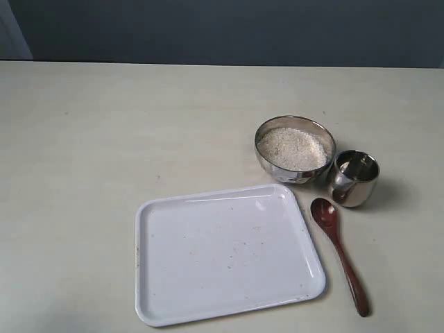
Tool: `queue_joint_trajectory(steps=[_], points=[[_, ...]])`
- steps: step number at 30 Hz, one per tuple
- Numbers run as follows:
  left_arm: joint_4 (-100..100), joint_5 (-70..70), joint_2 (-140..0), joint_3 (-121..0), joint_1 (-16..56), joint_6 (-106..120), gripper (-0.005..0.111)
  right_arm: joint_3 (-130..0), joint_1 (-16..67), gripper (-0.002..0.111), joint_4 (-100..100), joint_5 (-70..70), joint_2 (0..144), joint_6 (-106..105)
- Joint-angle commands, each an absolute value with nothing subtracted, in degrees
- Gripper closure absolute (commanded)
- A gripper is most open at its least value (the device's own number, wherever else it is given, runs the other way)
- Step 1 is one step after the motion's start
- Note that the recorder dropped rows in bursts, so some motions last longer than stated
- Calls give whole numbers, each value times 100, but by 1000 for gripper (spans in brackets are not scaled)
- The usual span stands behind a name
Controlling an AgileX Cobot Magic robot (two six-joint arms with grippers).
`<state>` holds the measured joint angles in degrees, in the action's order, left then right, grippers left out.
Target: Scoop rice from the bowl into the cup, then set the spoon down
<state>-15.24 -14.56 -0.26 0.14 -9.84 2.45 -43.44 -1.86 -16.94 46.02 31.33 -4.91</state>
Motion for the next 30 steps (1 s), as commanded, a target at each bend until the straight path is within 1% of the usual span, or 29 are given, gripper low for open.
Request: queue_joint_trajectory(steps=[1, 2, 3, 4, 6, 8, 10, 12, 18, 20, 24, 25, 26, 30], points=[[-1500, -1384, 0, 0, -950, 205, 106, -5517, -140, 109, -1932, 6424, 5496, -1362], [-1500, -1384, 0, 0, -950, 205, 106, -5578, -36, 109, -1932, 6471, 5857, -1376], [-1500, -1384, 0, 0, -950, 205, 106, -5571, 247, 109, -1888, 6527, 6564, -1441], [-1510, -1384, 0, 0, -950, 205, 106, -5532, 431, 109, -1846, 6601, 6893, -1441], [-1510, -1384, 0, 0, -950, 205, 106, -5374, 1129, 109, -1762, 6614, 7787, -1441], [-1510, -1384, 0, 0, -950, 205, 106, -5329, 1644, 109, -1581, 6359, 8274, -1361], [-1510, -1384, 0, 0, -950, 205, 106, -5329, 2028, 109, -1573, 6391, 8659, -1345], [-1510, -1384, 0, 0, -950, 205, 106, -5288, 2306, 109, -1573, 6482, 8993, -1345], [-1510, -1384, 0, 0, -950, 205, 106, -5009, 2615, 108, -1391, 6614, 9415, -1475], [-1510, -1384, 0, 0, -950, 205, 106, -4900, 2630, 101, -1379, 6565, 9441, -1501], [-1510, -1384, 0, 0, -950, 205, 106, -4804, 2630, 72, -1392, 6399, 9451, -1500], [-1510, -1384, 0, 0, -950, 205, 106, -4804, 2630, 67, -1412, 6352, 9451, -1476], [-1510, -1384, 0, 0, -950, 205, 106, -4804, 2630, 64, -1460, 6286, 9451, -1464], [-1510, -1384, 0, 0, -950, 205, 106, -4780, 2630, 63, -1484, 5766, 9451, -1283]])
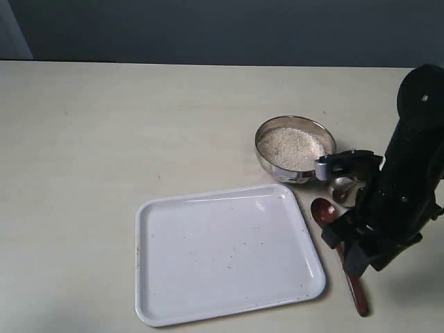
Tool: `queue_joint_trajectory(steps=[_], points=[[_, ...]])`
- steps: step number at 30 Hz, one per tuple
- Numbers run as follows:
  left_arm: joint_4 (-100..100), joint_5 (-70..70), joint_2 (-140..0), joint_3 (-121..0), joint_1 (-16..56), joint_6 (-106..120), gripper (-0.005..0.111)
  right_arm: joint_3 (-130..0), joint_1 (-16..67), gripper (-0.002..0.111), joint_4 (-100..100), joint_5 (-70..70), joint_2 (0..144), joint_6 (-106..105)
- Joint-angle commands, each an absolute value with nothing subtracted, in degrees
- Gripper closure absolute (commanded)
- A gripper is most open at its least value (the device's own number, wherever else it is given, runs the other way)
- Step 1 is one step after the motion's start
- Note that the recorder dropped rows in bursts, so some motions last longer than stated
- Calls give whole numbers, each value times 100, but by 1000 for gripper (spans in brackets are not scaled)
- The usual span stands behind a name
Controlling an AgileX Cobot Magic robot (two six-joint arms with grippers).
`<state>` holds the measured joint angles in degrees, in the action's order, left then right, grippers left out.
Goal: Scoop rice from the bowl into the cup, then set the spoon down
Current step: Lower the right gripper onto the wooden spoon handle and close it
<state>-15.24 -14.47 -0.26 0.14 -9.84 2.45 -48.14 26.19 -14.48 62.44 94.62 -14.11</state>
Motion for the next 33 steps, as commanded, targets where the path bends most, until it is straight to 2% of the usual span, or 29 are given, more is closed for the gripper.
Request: queue_joint_trajectory(steps=[1, 21, 33], points=[[-1510, -1384, 0, 0, -950, 205, 106, -4740, 2630, 63, -1484, 5639, 9451, -1283], [-1510, -1384, 0, 0, -962, 205, 106, -4164, 2643, 63, -1700, 4904, 9455, -1017], [-1510, -1384, 0, 0, -962, 205, 106, -3403, 2643, 63, -1957, 3782, 9455, -894]])
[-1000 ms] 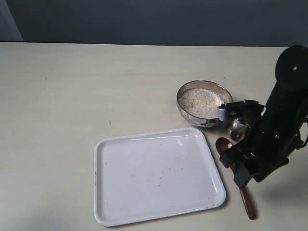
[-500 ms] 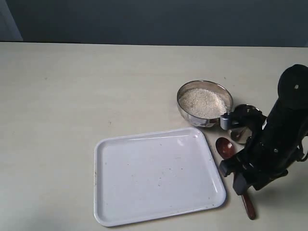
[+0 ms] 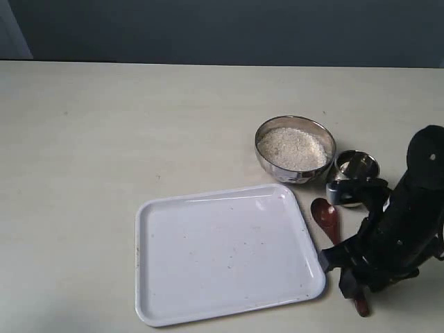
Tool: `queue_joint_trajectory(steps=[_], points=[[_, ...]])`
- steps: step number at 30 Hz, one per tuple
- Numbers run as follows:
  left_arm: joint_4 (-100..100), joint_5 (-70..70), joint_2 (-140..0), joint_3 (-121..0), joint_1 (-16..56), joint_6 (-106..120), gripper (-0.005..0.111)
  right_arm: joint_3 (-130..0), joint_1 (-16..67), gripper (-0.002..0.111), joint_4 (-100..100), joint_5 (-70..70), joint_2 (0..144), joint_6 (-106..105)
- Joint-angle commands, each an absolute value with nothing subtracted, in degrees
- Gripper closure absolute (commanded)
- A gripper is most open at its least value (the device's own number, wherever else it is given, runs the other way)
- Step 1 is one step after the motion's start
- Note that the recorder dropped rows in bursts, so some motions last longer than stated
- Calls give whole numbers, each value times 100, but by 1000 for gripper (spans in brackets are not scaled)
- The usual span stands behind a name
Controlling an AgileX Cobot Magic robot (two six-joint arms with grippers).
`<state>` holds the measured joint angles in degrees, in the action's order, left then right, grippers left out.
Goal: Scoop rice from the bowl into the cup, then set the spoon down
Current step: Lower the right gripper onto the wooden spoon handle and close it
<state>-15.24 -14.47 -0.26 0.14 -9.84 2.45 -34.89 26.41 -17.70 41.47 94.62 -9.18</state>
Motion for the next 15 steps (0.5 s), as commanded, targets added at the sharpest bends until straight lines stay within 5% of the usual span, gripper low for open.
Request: queue_joint_trajectory(steps=[1, 8, 15], points=[[-1510, -1384, 0, 0, -962, 205, 106, -3402, 2643, 63, -1968, 3741, 9455, -894], [-1510, -1384, 0, 0, -962, 205, 106, -3402, 2643, 64, -1980, 3716, 9455, -894], [-1510, -1384, 0, 0, -962, 205, 106, -3402, 2643, 83, -1980, 3716, 9455, -894]])
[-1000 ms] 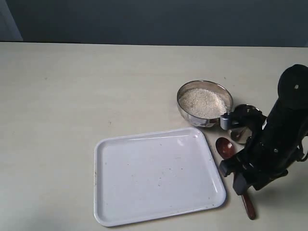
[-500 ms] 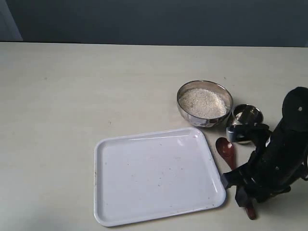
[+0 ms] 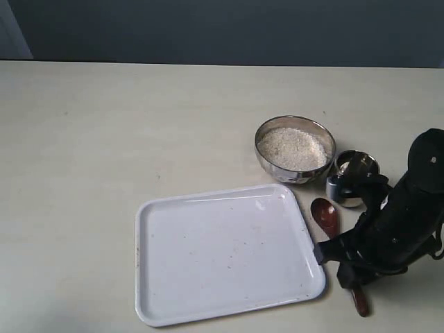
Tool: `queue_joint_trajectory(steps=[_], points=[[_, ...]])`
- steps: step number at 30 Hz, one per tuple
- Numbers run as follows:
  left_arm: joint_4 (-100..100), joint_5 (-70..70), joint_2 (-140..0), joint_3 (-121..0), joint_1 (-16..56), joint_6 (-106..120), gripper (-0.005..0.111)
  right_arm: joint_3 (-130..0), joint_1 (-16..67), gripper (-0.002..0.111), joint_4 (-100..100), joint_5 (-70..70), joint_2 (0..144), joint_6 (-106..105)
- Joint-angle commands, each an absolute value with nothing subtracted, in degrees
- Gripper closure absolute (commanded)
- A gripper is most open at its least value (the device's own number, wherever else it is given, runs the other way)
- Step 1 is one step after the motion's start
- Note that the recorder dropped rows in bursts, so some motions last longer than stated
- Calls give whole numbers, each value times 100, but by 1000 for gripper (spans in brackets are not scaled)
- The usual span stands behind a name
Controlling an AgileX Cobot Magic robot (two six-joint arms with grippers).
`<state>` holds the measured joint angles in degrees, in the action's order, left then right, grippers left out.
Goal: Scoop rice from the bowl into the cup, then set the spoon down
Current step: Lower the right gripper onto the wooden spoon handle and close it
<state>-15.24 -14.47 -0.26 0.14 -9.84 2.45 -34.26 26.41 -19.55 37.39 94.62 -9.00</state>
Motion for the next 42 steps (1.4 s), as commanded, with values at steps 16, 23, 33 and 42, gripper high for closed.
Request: queue_joint_trajectory(steps=[16, 23, 33, 42], points=[[-1510, -1384, 0, 0, -962, 205, 106, -3402, 2643, 71, -1962, 3888, 9455, -894], [-1510, -1384, 0, 0, -962, 205, 106, -3338, 2643, 80, -1938, 3817, 9455, -894], [-1510, -1384, 0, 0, -962, 205, 106, -3102, 2643, 88, -1961, 3676, 9455, -894], [-1510, -1384, 0, 0, -962, 205, 106, -3102, 2643, 109, -1961, 3764, 9455, -894]])
